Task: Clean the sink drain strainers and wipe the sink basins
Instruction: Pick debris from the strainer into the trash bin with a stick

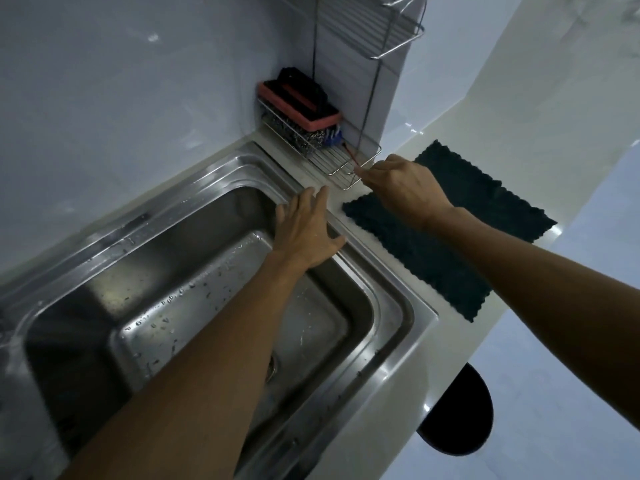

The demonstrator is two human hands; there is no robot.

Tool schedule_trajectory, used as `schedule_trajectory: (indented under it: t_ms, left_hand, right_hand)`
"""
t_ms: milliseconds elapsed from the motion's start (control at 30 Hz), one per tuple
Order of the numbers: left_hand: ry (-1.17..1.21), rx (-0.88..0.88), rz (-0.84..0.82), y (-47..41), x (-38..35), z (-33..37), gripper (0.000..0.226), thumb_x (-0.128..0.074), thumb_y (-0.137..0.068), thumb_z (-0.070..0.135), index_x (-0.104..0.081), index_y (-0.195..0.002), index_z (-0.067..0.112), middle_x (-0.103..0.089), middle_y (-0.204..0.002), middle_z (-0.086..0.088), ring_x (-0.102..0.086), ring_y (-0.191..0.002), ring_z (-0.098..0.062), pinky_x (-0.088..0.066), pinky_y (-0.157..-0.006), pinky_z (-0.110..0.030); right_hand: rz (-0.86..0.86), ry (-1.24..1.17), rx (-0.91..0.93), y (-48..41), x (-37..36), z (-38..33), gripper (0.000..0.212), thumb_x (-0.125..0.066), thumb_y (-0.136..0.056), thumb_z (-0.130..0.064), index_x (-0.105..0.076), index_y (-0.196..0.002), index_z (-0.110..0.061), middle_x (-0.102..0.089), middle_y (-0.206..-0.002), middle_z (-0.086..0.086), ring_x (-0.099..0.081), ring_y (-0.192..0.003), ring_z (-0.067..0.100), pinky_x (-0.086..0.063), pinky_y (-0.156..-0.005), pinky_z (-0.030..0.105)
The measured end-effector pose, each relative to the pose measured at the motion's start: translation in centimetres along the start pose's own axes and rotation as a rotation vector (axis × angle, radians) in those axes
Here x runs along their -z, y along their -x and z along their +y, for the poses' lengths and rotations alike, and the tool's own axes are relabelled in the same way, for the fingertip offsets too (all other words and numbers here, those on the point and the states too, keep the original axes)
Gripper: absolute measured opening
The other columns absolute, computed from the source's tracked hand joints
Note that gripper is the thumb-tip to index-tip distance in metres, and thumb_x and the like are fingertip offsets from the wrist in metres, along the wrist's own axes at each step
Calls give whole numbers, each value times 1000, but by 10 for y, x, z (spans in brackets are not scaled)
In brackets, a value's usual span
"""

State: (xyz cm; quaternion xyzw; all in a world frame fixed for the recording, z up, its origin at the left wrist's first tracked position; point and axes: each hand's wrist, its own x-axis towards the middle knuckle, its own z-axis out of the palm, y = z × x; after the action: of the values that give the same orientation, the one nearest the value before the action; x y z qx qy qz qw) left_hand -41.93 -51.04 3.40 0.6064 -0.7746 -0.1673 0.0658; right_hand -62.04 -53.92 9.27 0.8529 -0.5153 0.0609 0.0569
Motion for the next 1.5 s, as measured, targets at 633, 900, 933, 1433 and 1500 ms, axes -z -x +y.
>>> schedule_trajectory:
  t_ms: [633, 900, 933, 1433, 1500]
  left_hand:
    - [8, 381, -123, 265, -18, -129, 102, -72, -83, 60, -18, -162, 25, -27, -164, -6, -26, -151, -28, -21, -120, -51]
    - [74, 590, -320, 297, -68, -156, 110, -85, -82, 40, -14, -164, 25, -18, -168, -10, -21, -153, -35, -22, -123, -57]
    - [95, 607, -346, 293, -74, -158, 111, -85, -82, 35, -12, -165, 26, -17, -168, -9, -21, -153, -36, -21, -123, -57]
    - [231, 560, 139, 273, -55, -143, 93, -89, -73, 31, -43, -151, 15, -36, -134, -9, -57, -118, -30, -49, -103, -33]
    - [204, 466, 193, 266, -37, -131, 96, -91, -71, 32, -43, -152, 15, -36, -135, -8, -54, -119, -25, -49, -102, -30]
  right_hand:
    - [207, -503, 32, 126, 16, -252, 29, -50, -105, -33, -71, -109, -13, -74, -95, 5, -68, -80, 19, -57, -68, 35]
    - [-78, -887, -72, 143, -38, -296, 29, -33, -108, -41, -52, -108, -18, -75, -88, -5, -73, -74, 14, -61, -67, 43]
    - [-103, -923, -92, 141, -44, -295, 28, -34, -108, -38, -52, -109, -16, -75, -89, -5, -73, -76, 14, -61, -69, 43]
    - [-73, -1195, -241, 122, -30, -248, 15, -52, -105, -23, -61, -110, -11, -70, -100, -6, -69, -95, 9, -61, -75, 42]
    - [-9, -1211, -260, 126, -14, -245, 16, -51, -106, -25, -61, -111, -14, -67, -99, -14, -68, -95, 5, -62, -76, 37]
